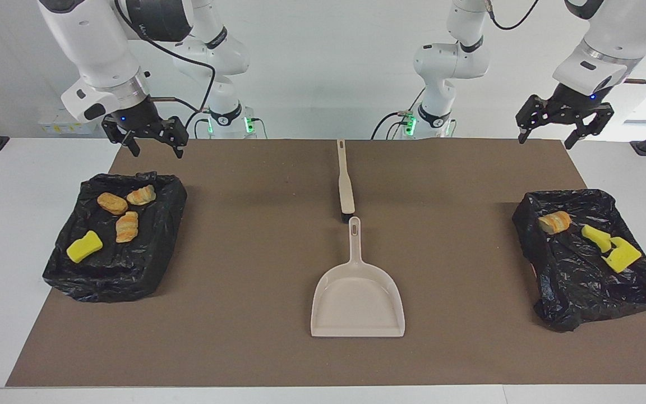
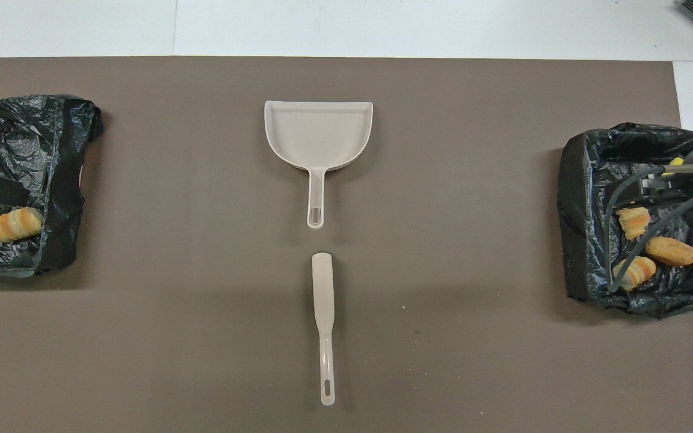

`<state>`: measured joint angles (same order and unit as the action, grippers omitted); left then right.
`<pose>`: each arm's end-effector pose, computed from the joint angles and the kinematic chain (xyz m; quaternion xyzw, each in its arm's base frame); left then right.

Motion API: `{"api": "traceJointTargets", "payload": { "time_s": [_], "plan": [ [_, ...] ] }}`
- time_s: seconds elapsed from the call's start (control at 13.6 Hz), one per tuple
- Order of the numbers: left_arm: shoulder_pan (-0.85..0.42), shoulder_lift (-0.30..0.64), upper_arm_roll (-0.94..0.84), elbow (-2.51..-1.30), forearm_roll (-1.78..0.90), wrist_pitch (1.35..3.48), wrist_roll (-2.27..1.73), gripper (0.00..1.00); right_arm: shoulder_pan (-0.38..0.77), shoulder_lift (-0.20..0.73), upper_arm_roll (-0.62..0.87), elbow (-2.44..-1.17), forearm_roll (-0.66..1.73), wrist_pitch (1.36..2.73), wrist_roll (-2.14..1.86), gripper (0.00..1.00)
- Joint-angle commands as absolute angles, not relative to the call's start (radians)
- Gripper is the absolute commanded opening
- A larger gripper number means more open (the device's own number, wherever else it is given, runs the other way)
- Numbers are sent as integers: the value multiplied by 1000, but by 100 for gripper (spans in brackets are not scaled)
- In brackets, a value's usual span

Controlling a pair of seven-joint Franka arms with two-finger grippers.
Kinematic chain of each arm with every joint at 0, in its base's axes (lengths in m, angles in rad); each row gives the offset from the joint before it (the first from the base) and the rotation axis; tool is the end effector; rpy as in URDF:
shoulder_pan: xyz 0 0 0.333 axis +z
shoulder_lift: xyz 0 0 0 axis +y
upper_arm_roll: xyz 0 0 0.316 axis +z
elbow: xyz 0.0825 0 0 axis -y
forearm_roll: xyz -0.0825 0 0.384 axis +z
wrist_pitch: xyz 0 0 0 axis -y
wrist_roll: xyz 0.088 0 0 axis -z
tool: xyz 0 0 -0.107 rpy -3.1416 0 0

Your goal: Sweep and dump trash in bin

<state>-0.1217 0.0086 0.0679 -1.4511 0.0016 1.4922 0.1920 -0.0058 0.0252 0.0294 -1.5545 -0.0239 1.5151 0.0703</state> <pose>0.5483 -0.0295 0.6688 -0.9923 0.1225 -0.0161 0.0022 0.5560 0.0102 0.6135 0.9991 -0.0236 -0.0317 0.0131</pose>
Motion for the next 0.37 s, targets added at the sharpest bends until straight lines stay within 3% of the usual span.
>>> {"api": "traceJointTargets", "payload": {
  "time_s": [0.0, 0.29],
  "plan": [
    [-114, 5, 66, -1447, -12, 1499, 212, 100, -12, 11, 31, -1575, -11, 1540, 75, 100],
    [-112, 2, 66, -1454, -12, 1496, 207, 100, -12, 9, 31, -1575, -11, 1540, 75, 100]
  ]
}}
